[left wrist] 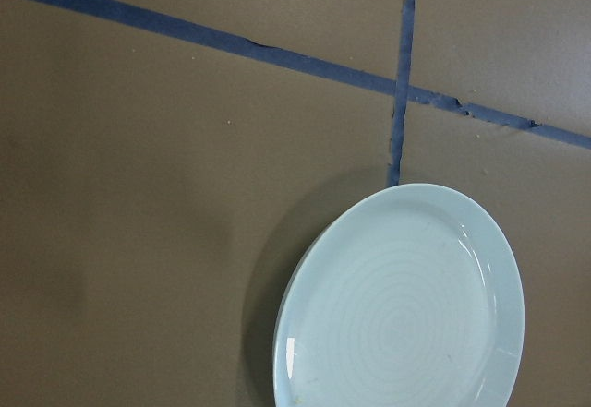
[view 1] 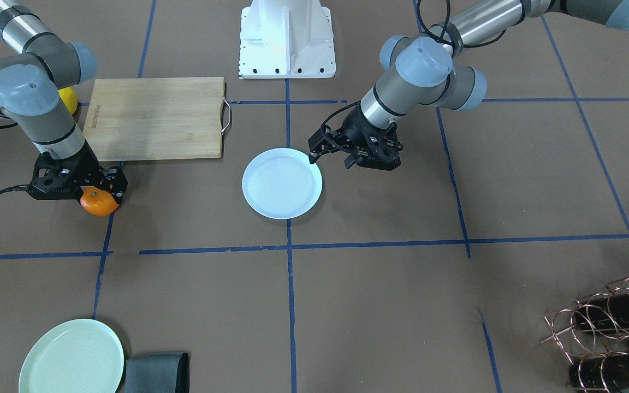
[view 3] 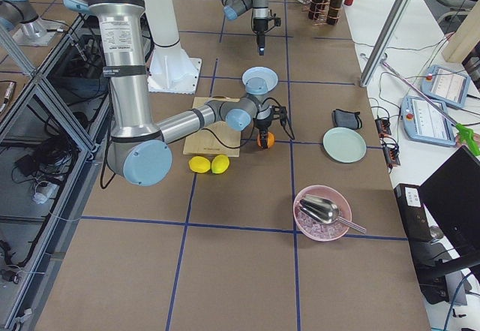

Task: Pick orange to plate
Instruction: 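Lift the orange toward the plate with the right gripper while the left withdraws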

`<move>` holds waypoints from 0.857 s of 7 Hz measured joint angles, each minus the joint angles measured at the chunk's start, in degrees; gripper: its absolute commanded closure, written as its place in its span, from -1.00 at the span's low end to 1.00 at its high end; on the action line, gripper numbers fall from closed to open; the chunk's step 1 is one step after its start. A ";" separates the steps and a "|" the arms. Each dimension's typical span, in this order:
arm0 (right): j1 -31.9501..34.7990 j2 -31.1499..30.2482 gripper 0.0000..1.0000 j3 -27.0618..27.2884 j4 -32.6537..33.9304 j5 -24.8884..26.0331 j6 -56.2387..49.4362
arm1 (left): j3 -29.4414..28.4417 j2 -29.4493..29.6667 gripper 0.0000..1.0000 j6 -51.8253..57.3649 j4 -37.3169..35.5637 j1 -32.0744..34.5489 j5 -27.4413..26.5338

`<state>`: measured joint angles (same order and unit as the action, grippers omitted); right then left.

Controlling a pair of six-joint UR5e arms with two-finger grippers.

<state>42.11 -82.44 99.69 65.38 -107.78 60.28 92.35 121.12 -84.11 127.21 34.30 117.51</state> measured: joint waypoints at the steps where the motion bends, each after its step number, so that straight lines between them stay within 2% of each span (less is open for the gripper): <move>1: 0.00 1.94 1.00 1.25 0.29 -0.44 2.27 | 1.64 -0.45 -0.95 -0.03 -0.02 0.22 0.04; 2: -1.01 5.88 1.00 1.73 0.66 -0.89 7.94 | 5.03 -2.25 -0.98 -0.04 -0.01 0.59 0.21; 4: -6.15 15.20 1.00 0.87 2.07 0.29 19.13 | 14.36 -9.62 -0.98 0.12 0.21 2.70 0.87; 6: -11.69 24.94 1.00 -3.98 2.77 5.07 26.39 | 19.37 -16.59 -0.98 0.57 0.51 7.19 4.06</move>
<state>30.43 -57.50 95.71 68.14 -102.72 86.67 111.71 104.53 -83.53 127.72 41.49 121.57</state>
